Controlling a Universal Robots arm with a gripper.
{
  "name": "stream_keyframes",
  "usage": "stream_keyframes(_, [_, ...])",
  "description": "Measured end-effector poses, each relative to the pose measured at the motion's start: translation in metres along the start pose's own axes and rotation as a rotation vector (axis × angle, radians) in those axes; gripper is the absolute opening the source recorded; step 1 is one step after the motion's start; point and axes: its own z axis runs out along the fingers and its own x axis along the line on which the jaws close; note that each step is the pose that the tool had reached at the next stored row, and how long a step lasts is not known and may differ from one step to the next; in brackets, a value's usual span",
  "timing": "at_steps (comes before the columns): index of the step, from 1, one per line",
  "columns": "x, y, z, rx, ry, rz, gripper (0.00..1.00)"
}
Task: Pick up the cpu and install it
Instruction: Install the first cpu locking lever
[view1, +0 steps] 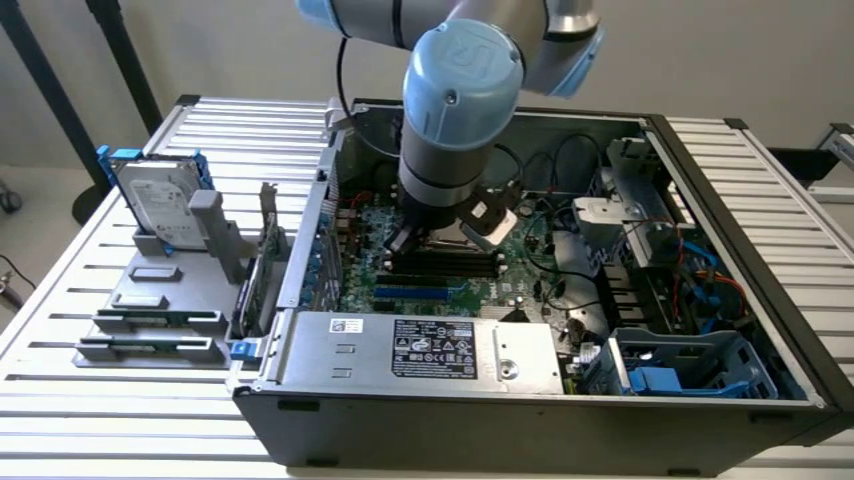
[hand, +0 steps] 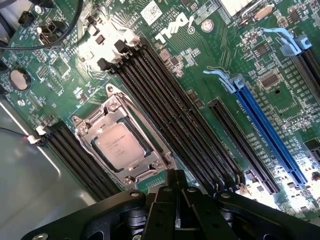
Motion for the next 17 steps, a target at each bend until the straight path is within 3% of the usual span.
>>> stream_keyframes(17, [-0.002,-0.0036,0.0146,-0.0049,0.0141,0.03,0.11])
